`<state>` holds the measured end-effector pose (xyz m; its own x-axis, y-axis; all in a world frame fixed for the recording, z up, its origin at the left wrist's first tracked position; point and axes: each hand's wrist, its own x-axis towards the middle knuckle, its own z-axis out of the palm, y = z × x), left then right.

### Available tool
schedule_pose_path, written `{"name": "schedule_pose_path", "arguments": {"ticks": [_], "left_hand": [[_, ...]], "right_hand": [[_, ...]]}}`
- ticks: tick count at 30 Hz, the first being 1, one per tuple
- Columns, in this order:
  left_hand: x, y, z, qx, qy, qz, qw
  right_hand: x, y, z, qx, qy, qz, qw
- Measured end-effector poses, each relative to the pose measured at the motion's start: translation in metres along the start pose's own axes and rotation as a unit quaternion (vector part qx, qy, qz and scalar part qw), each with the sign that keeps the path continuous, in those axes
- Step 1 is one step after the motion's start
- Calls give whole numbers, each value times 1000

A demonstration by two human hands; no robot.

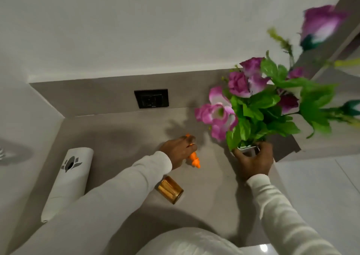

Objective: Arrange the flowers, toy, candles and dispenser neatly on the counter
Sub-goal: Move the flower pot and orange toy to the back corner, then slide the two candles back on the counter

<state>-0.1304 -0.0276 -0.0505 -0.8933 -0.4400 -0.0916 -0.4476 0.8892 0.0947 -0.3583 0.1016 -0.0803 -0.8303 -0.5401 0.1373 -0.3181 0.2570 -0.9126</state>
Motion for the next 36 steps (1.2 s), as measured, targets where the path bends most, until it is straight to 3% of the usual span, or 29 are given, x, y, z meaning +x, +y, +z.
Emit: {"name": "schedule_pose_path", "arguments": {"ticks": [3, 5, 7, 8, 11, 13, 21, 27, 32, 34, 36], "left_hand": [[-9, 11, 6, -162, 128, -104, 973], [-5, 24, 0, -298, 208, -247, 898], [7, 32, -13, -374, 150, -386, 830], [13, 34, -17, -412, 100, -416, 804], [29, 36, -21, -533, 40, -431, 727], [41, 31, -21, -560, 46, -437, 703], [93, 2, -31, -542, 136, -441, 702], [111, -8, -39, -542, 124, -444, 702], [77, -15, -53, -506, 92, -437, 738], [37, -25, -54, -441, 106, -408, 792], [-24, -28, -49, -379, 117, -402, 825]], "right_hand": [[0, 7, 0, 50, -3, -15, 999], [1, 11, -1, 68, 6, -8, 998], [4, 13, 2, 68, -1, -4, 998], [5, 11, 3, 69, -2, -6, 998], [15, 6, 9, 61, -3, 8, 998], [25, 7, 15, 54, -12, 18, 998], [81, 10, 50, 59, -39, 47, 996], [99, 2, 63, 46, -20, 51, 997], [64, -12, 50, 66, 29, 41, 997], [25, -19, 40, 106, 42, 15, 993], [-23, -29, 34, 132, -25, -20, 991]]}}
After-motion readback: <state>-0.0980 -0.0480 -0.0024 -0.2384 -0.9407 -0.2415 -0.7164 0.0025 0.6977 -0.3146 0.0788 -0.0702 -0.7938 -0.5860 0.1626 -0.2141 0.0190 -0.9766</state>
